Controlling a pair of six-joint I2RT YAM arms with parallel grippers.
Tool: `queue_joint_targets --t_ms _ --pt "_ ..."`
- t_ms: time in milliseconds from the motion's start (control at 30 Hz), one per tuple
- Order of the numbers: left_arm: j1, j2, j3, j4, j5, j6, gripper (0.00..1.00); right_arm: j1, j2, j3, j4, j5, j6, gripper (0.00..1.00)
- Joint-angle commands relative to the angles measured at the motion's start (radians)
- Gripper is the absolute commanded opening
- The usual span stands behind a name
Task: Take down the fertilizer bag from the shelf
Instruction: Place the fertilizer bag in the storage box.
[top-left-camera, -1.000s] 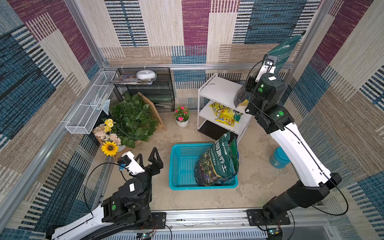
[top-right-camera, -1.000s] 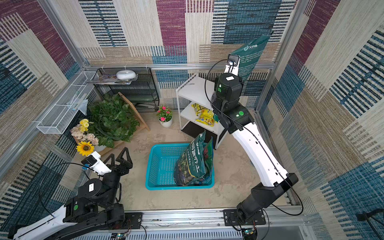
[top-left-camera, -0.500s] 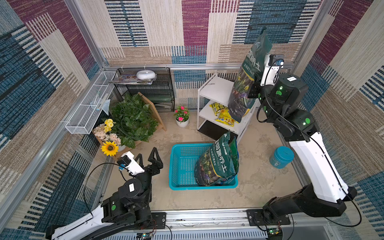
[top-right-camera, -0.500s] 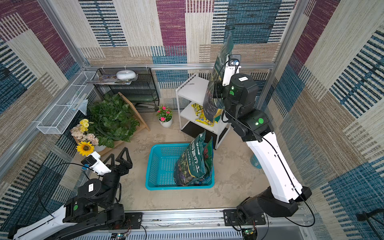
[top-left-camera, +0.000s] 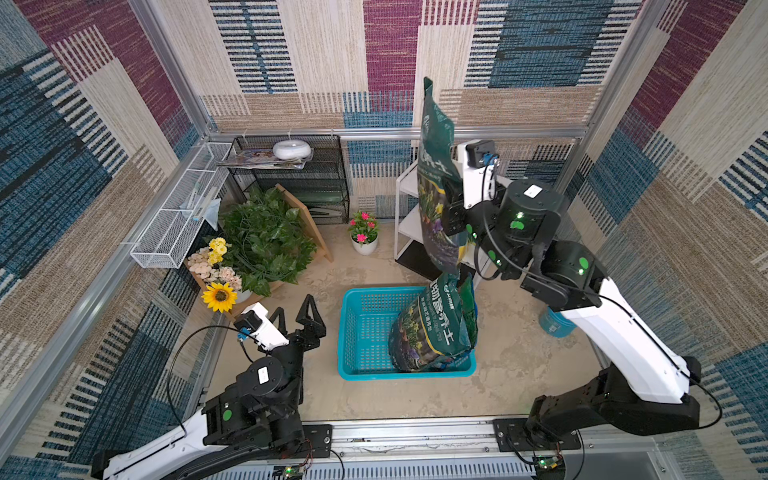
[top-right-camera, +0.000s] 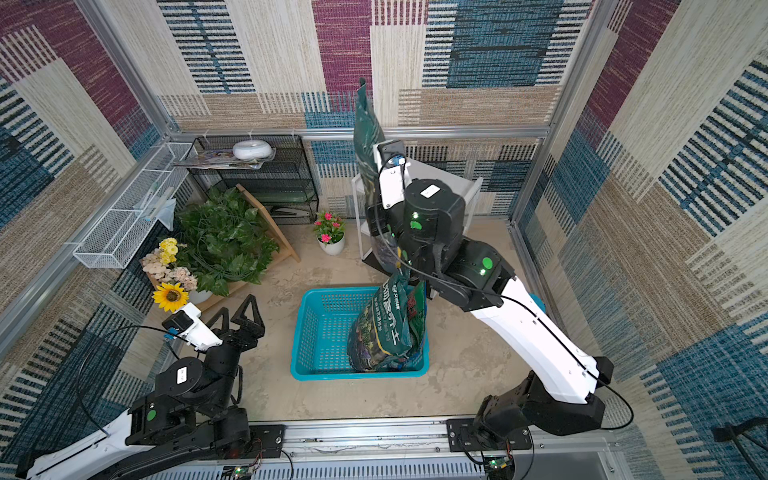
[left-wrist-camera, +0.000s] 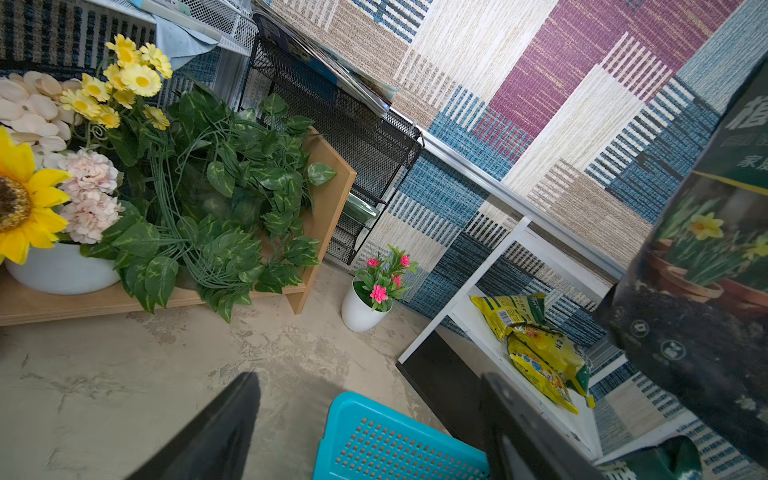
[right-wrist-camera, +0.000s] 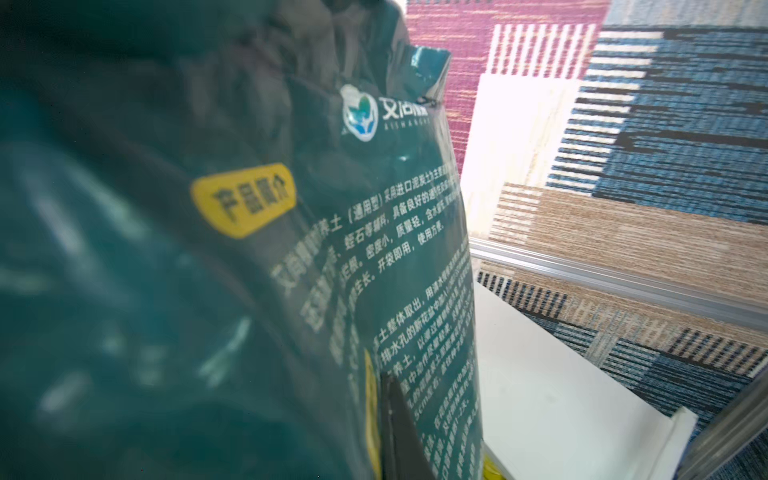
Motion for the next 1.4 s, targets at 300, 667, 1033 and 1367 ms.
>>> queue_joint_targets --t_ms 300,667,1033,1367 --pt "0.000 -0.015 -0.008 0.002 -0.012 0.006 0.86 0.202 -0.179 -0.431 0.547 0.187 0.004 0.00" --pt "0.001 -0.015 -0.010 0.004 -0.014 0.009 0.86 0.218 -0.206 -0.727 0.700 0.215 0.133 0.00" --pt "0.001 -0.019 -0.008 -0.002 -0.008 0.003 0.86 0.239 -0.182 -0.833 0.816 0.270 0.220 0.00" --pt "0.000 -0.018 -0.009 -0.001 -0.007 0.001 0.86 0.246 -0.210 -1.043 1.039 0.331 0.307 0.00"
